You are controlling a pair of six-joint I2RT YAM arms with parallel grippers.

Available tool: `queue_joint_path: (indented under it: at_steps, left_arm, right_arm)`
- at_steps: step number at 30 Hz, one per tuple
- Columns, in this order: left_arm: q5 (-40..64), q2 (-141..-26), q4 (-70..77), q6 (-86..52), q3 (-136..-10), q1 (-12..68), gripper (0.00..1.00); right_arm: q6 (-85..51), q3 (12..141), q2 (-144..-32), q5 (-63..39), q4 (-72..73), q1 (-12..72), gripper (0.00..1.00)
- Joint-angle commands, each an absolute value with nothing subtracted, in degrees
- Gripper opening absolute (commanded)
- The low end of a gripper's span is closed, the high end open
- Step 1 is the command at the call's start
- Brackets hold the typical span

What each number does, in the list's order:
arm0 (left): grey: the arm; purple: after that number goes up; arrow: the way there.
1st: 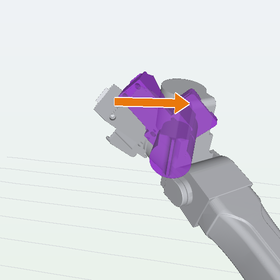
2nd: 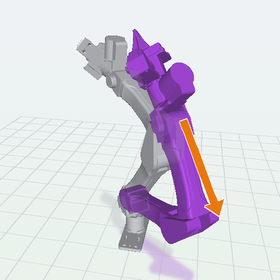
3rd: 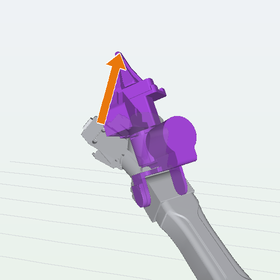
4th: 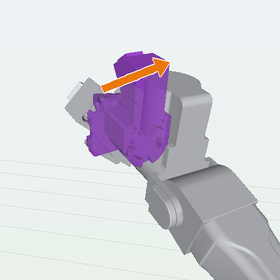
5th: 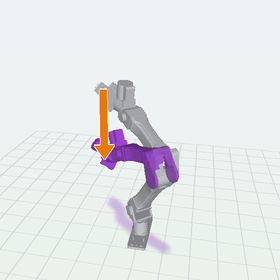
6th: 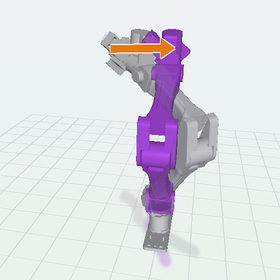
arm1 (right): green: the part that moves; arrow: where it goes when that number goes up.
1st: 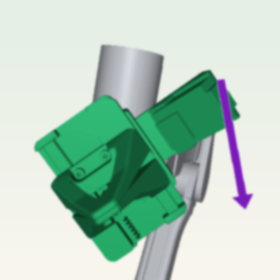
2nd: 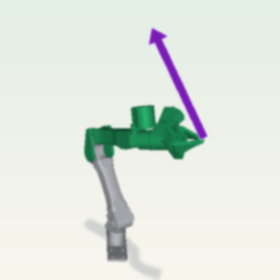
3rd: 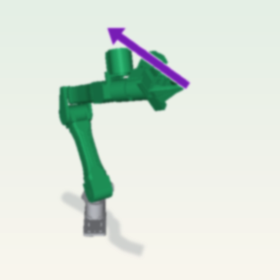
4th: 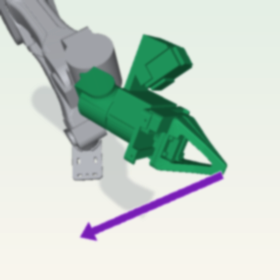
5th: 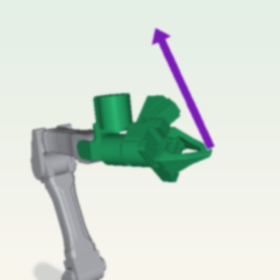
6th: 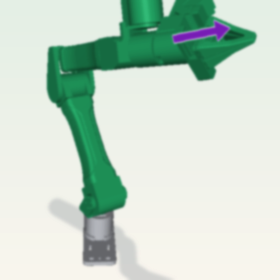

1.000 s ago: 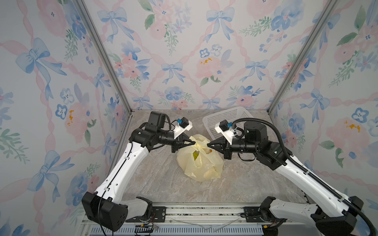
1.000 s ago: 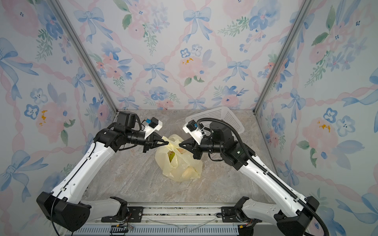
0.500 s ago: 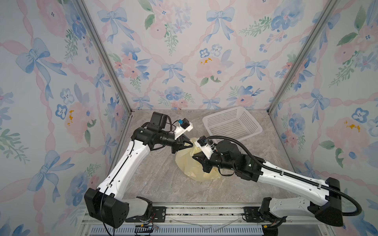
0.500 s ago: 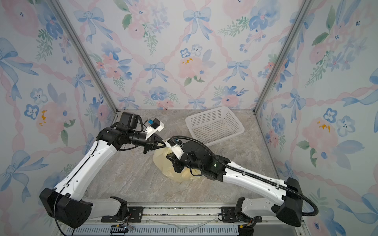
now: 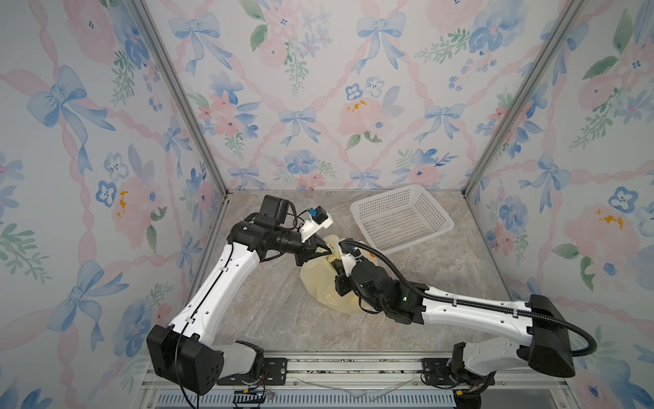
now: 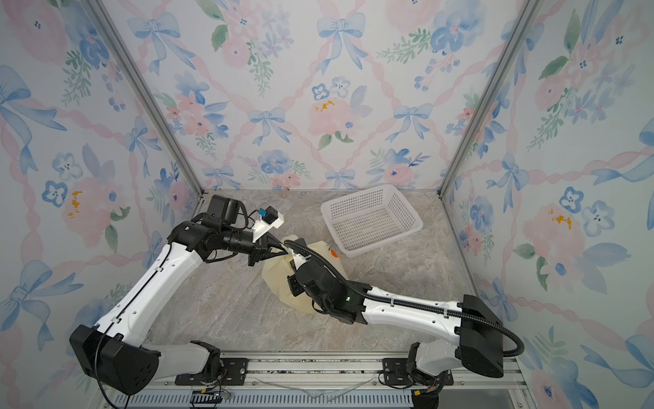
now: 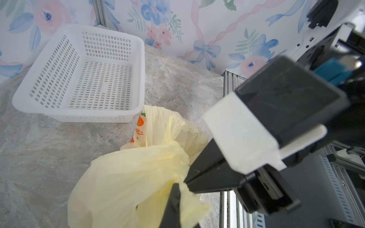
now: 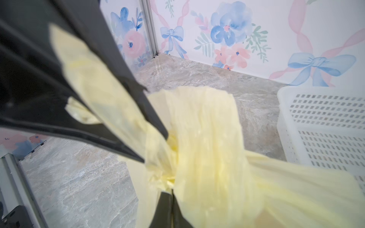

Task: Place the pears into plastic bags & tie knots
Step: Tie the plastic bag at the center of the board.

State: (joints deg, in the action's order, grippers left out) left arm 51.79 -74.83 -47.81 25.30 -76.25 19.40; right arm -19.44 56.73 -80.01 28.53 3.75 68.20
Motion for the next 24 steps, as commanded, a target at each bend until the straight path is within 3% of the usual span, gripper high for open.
queue_joint_path:
  at_steps: [1,9,15,24]
  left_arm:
    - [55.11,-71.51,-42.95,24.33,-76.49,19.39,0.0]
    - [57.46,-71.09,-41.63,22.9,-75.54,19.52,0.0]
    - [57.82,-69.93,-41.44,22.28,-75.08,20.03,0.0]
    - [57.77,-67.35,-39.87,19.58,-71.26,20.29,0.0]
  right_arm:
    - [-22.87,52.65,-81.82,31.23,0.21,68.65,0.0]
    - [-22.7,51.74,-86.66,27.29,10.36,68.81,0.0]
    - [-22.44,55.58,-94.34,35.5,18.63,68.62,0.0]
    - [-13.94,56.83,-105.01,42.84,45.73,63.92,0.0]
